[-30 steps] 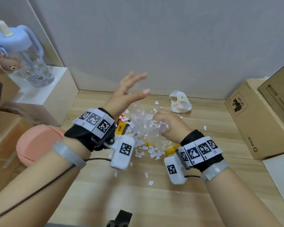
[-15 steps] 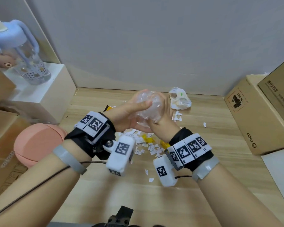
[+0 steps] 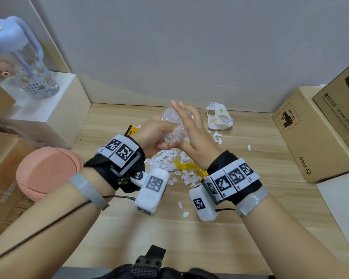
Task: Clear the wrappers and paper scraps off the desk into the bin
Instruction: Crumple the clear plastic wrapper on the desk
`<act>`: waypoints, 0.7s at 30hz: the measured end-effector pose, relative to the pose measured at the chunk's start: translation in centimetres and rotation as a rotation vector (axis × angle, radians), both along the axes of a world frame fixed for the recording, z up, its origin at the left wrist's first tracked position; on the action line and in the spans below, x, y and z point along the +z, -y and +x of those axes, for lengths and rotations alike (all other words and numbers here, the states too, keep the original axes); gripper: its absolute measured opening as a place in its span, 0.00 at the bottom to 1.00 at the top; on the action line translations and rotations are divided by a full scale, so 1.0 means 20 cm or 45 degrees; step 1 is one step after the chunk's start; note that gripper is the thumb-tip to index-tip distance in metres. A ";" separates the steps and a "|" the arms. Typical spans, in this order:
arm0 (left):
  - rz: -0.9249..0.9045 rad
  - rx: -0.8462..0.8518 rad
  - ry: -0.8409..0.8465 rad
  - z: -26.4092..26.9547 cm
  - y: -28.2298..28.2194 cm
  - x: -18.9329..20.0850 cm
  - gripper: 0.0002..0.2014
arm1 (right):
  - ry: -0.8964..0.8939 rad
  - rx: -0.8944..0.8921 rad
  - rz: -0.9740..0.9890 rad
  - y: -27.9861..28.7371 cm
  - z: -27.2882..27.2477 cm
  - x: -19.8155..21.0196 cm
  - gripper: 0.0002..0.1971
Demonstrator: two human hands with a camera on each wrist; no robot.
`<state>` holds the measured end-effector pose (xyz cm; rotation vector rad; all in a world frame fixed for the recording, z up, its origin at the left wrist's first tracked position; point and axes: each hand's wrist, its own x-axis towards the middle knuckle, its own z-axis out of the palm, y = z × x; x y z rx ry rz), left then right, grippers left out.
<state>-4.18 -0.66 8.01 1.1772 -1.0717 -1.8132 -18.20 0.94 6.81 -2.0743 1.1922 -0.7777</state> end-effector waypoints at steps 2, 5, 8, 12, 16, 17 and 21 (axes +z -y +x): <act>0.005 -0.017 0.008 -0.01 -0.01 -0.01 0.09 | 0.008 -0.110 -0.026 -0.01 0.03 0.00 0.40; 0.022 0.095 -0.023 -0.03 -0.02 -0.03 0.23 | 0.038 -0.240 -0.091 -0.02 0.08 -0.02 0.36; 0.039 0.186 -0.085 -0.02 -0.02 -0.05 0.27 | -0.007 -0.253 -0.136 0.00 0.12 -0.04 0.28; 0.080 0.149 0.141 0.04 -0.05 -0.04 0.32 | -0.169 -0.179 -0.149 0.02 0.15 -0.06 0.21; -0.074 0.017 0.545 0.20 -0.06 -0.01 0.32 | -0.299 -0.168 -0.110 0.09 0.11 -0.13 0.16; -0.110 0.060 0.570 0.27 -0.07 -0.01 0.31 | -0.302 -0.165 -0.078 0.10 0.11 -0.15 0.15; -0.254 0.393 0.771 0.61 -0.12 -0.05 0.28 | -0.219 -0.145 0.081 0.10 0.21 -0.24 0.14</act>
